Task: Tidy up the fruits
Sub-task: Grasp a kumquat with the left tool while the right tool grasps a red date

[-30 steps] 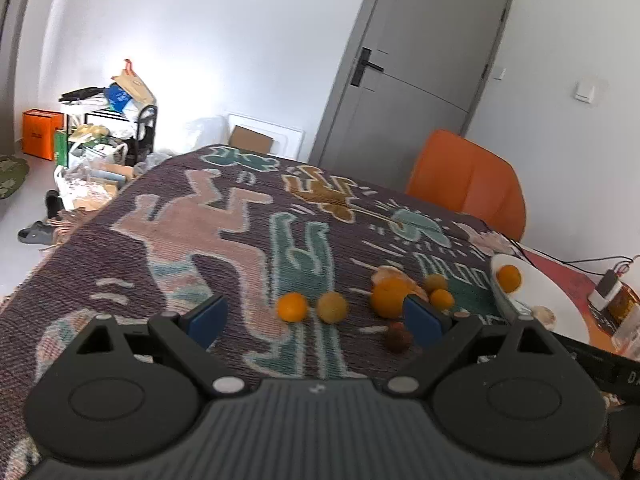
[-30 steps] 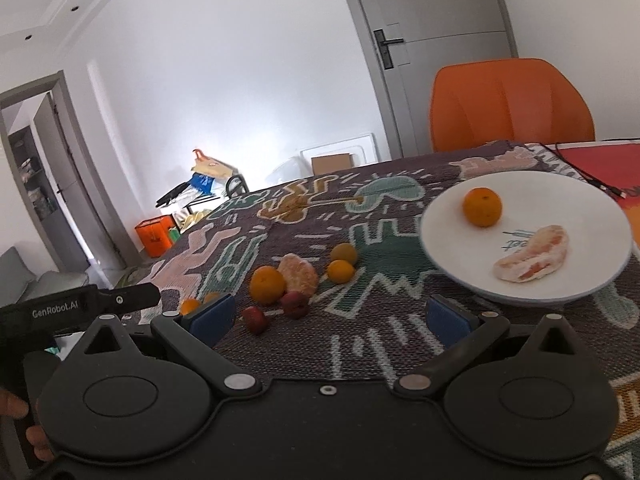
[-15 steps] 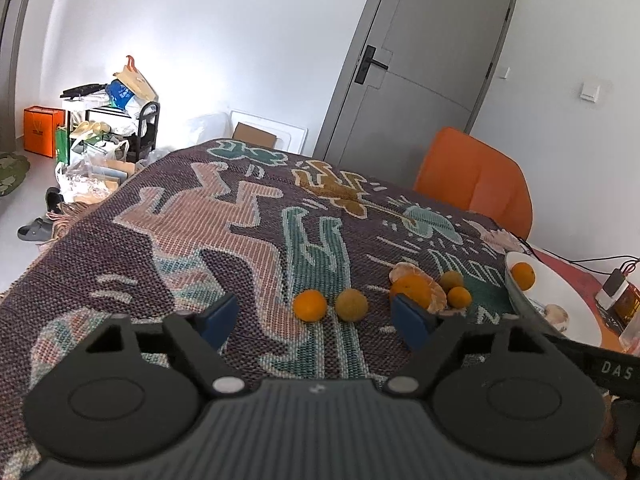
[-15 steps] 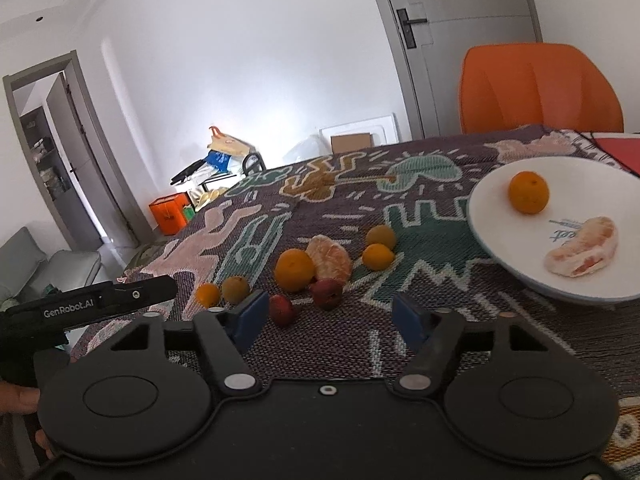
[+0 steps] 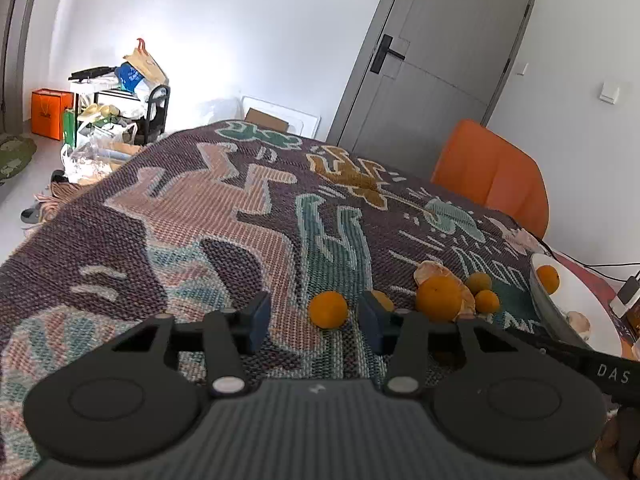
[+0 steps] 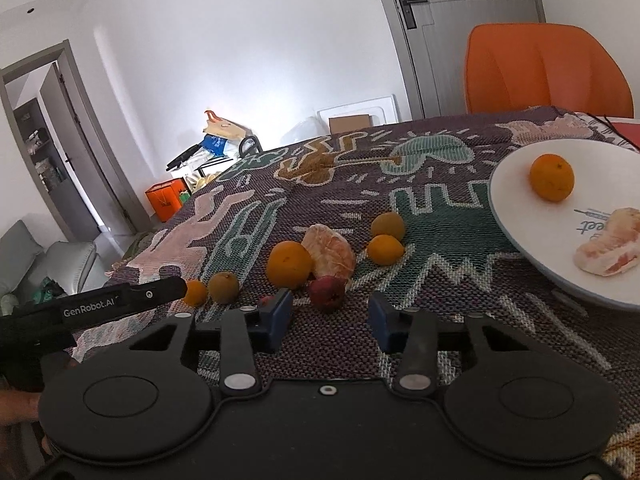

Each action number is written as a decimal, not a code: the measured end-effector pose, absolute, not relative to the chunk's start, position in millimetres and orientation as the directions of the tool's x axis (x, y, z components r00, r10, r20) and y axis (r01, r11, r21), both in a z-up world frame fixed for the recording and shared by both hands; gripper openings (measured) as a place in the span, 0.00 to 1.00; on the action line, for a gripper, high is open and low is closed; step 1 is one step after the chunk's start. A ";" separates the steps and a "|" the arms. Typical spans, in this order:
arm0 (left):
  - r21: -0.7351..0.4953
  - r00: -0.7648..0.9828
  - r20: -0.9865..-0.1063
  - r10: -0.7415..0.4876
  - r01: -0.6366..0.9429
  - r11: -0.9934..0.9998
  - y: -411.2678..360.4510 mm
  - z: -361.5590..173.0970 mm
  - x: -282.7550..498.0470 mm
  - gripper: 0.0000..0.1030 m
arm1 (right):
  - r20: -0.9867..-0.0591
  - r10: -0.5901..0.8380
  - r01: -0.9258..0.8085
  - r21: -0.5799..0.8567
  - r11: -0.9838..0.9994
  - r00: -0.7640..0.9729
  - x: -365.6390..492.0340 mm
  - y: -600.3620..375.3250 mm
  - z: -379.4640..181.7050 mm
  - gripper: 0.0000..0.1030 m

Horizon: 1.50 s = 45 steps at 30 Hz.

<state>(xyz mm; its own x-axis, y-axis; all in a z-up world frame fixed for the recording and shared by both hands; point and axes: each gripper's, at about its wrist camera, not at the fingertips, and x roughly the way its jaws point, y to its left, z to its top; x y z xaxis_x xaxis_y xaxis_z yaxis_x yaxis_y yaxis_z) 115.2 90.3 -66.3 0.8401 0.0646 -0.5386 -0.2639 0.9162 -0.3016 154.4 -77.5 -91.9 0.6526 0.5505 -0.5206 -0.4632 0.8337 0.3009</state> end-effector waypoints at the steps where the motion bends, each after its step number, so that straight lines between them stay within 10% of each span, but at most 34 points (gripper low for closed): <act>1: -0.302 0.839 -0.540 0.063 -0.264 0.916 90.4 -67.3 116.8 0.42 | -0.522 0.551 -0.464 0.301 0.833 0.651 156.0 -76.3 -92.3 0.40; 13: -0.311 0.837 -0.544 0.049 -0.256 0.915 88.9 -74.6 130.3 0.20 | -0.542 0.545 -0.464 0.293 0.836 0.639 173.6 -64.7 -98.6 0.38; 23: -0.313 0.844 -0.533 0.055 -0.257 0.914 87.5 -66.1 120.0 0.20 | -0.557 0.547 -0.468 0.294 0.834 0.625 182.1 -59.0 -103.3 0.22; 45: -0.300 0.883 -0.468 -0.025 -0.133 0.945 34.9 -32.2 120.6 0.20 | -0.468 0.526 -0.423 0.314 0.850 0.710 154.1 -120.4 -73.0 0.21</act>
